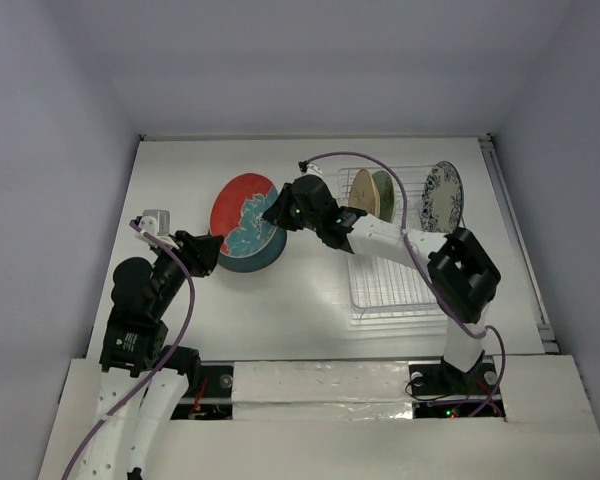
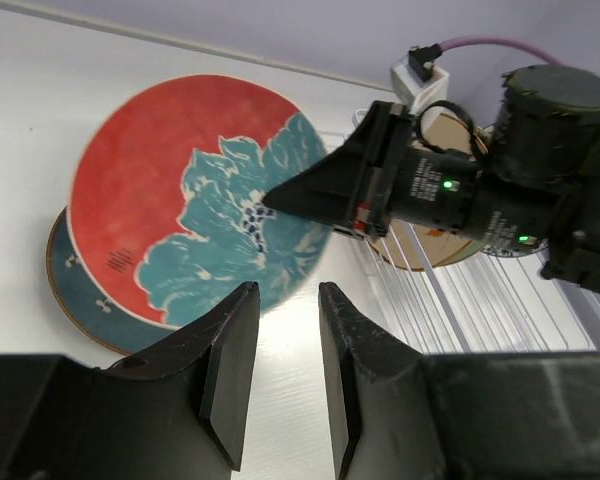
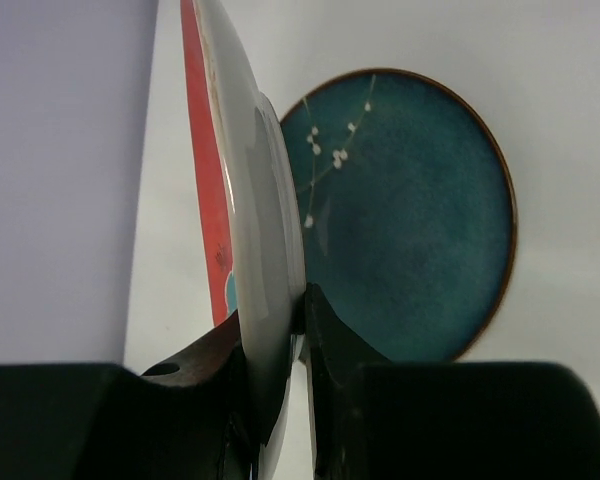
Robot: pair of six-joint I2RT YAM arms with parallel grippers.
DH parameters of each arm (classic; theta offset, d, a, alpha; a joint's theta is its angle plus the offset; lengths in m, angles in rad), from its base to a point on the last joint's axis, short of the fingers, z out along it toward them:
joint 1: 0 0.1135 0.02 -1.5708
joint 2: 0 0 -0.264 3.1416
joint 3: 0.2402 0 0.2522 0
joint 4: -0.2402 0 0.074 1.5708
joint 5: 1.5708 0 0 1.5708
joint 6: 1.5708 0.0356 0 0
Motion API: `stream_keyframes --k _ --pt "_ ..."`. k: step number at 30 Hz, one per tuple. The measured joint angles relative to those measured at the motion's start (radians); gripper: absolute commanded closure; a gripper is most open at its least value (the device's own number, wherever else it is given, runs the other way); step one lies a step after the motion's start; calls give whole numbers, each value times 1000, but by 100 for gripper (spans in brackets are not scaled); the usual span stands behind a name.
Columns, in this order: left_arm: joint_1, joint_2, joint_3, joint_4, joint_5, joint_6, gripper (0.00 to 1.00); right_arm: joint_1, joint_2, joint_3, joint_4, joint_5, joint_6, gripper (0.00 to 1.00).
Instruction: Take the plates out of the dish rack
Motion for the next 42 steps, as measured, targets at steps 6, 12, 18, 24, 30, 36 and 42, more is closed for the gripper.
stream_keyframes --k 6,12,18,24,30,36,42 --pt "0 0 0 0 0 0 72 -3 122 0 130 -25 115 98" --pt "0 0 0 0 0 0 73 -2 199 0 155 -41 181 93" --pt "0 -1 0 0 0 0 73 0 200 -12 199 -49 197 60" --pt "0 -1 0 0 0 0 72 3 200 -51 212 -53 177 24" --pt "0 -2 0 0 0 0 72 14 179 -44 111 -7 73 4" --pt "0 -6 0 0 0 0 72 62 166 90 -139 102 -97 0" --pt "0 -10 0 0 1 0 72 73 166 134 -290 173 -200 0"
